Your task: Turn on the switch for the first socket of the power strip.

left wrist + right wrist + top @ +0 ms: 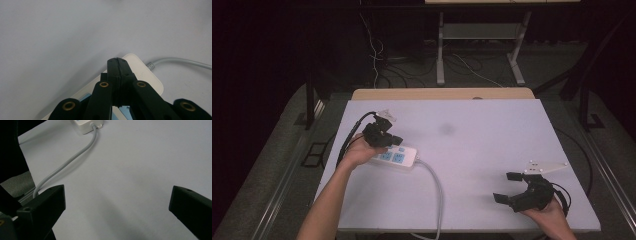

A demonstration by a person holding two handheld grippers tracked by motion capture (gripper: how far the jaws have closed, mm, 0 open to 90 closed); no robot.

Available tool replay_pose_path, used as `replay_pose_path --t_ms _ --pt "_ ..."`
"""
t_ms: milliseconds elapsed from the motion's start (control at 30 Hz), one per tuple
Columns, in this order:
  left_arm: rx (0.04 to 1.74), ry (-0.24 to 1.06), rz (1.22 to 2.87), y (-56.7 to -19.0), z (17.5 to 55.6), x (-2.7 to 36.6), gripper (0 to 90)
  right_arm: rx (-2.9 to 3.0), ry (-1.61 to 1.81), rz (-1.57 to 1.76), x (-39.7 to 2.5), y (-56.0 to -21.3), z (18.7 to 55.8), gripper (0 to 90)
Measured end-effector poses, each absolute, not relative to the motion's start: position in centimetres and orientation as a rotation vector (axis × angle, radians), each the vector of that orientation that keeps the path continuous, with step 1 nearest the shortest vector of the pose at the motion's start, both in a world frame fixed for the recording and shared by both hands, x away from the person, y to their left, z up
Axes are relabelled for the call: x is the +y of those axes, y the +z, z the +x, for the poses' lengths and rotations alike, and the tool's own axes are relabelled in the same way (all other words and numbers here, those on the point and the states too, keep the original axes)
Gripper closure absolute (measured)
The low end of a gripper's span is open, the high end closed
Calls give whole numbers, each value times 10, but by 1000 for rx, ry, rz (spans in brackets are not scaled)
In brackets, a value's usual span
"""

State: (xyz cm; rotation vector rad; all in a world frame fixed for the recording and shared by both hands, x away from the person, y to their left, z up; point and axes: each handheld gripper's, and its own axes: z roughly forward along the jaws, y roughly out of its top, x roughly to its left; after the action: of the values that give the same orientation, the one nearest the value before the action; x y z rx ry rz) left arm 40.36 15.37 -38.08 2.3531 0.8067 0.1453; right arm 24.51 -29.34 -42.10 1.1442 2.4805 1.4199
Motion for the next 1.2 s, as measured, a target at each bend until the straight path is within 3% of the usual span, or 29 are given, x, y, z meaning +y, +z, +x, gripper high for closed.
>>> replay_pose_path --t_ms 667,1200 --pt "818 108 2396 -402 408 148 891 2495 1412 1139 -292 -422 245 3" --pt "867 76 2319 -409 409 154 895 2495 1393 1135 -292 -421 244 3"
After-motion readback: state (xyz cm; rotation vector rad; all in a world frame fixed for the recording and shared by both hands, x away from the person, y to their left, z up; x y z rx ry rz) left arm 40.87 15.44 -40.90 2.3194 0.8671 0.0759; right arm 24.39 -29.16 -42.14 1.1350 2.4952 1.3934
